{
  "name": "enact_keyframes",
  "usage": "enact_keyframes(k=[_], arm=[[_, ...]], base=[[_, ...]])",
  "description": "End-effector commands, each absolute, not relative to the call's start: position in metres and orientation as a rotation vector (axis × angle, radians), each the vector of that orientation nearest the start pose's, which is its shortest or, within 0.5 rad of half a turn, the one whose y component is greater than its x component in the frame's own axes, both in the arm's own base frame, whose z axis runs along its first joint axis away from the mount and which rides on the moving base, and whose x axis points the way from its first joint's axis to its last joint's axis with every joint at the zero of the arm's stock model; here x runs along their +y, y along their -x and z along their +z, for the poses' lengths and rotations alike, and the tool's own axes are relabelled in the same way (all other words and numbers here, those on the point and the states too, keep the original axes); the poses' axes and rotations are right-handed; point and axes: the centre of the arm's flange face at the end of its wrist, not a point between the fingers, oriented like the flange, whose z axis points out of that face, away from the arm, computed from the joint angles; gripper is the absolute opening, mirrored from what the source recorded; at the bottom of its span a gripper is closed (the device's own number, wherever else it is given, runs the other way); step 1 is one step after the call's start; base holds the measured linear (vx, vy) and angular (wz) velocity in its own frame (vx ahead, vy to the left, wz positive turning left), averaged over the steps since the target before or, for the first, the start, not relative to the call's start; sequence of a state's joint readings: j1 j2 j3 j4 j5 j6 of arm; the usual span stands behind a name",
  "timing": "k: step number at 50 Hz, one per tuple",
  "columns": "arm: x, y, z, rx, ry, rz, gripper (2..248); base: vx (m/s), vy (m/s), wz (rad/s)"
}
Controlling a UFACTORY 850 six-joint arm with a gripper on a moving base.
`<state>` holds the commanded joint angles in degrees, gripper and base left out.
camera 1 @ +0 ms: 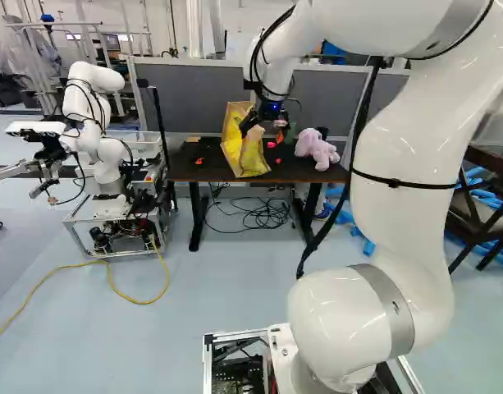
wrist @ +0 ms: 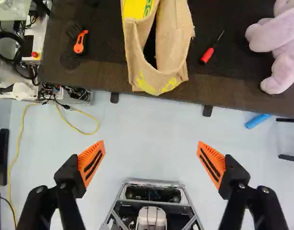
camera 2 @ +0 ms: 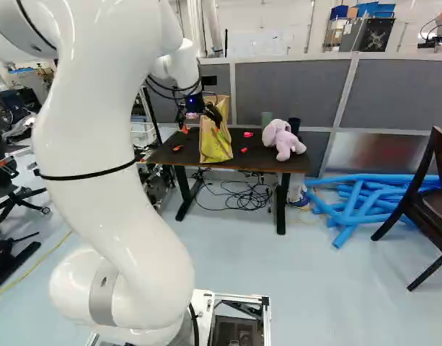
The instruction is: Pick up the bag on the ground and place it on the table
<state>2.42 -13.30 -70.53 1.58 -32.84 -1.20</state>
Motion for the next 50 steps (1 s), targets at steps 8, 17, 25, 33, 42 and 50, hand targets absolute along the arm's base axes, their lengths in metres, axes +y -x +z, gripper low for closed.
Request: enact_keyframes(k=[8,17,25,33,42,50], arm=[[0.023,-0.551,0.542,-0.059,3.028,-0.750,247],[0.020,-0.532,0.525,-0.050,3.003,-0.857,247],[0.017,-0.514,0.509,-0.044,2.977,-0.952,247],[0.014,-0.494,0.493,-0.037,2.947,-1.048,247],[0.012,-0.470,0.476,-0.031,2.911,-1.153,247],[0.010,-0.449,0.462,-0.026,2.877,-1.241,247]], base=[[0.000,0.000,0.000],[0.000,0.000,0.000],[0.000,0.000,0.000],[0.000,0.000,0.000],[0.000,0.000,0.000],[0.000,0.000,0.000]])
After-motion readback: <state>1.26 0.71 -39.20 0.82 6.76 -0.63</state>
